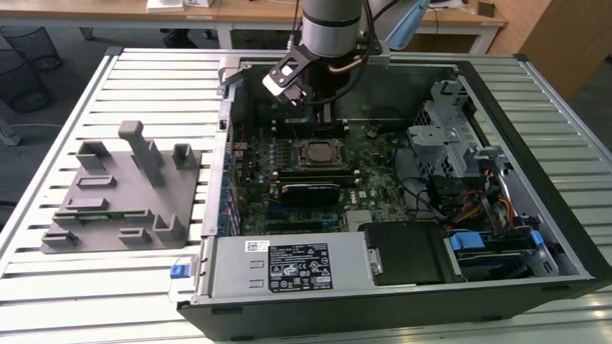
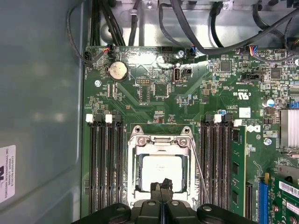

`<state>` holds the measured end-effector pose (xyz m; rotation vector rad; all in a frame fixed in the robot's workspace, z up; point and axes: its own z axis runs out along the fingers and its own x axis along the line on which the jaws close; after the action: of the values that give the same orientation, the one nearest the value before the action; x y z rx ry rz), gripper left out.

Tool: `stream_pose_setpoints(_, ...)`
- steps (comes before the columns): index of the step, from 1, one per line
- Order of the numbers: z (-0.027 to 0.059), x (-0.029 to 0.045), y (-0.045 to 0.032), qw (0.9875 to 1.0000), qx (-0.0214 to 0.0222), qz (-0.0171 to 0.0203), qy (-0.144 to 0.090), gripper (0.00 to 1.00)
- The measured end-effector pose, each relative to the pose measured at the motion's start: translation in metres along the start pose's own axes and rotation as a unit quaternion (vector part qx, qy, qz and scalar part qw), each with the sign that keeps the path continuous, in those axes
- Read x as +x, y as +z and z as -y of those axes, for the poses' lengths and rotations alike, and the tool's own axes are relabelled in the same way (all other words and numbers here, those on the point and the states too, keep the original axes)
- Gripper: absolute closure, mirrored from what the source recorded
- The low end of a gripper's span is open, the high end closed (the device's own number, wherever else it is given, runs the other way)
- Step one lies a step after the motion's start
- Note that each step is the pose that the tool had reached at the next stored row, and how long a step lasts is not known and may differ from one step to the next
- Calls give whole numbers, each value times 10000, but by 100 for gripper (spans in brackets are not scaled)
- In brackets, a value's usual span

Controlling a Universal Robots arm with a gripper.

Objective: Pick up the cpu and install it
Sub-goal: 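Install the first cpu locking lever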

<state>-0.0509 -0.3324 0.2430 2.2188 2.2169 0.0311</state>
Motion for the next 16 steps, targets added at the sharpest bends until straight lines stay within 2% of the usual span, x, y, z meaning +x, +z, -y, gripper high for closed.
stream_pose_setpoints(4,0,0,1,9995,4,-5,-303,89)
stream_pose_setpoints(8,0,0,3,9978,8,-11,-662,89)
stream_pose_setpoints(12,0,0,6,9947,12,-17,-1028,89)
stream_pose_setpoints(16,0,0,9,9904,18,-23,-1385,89)
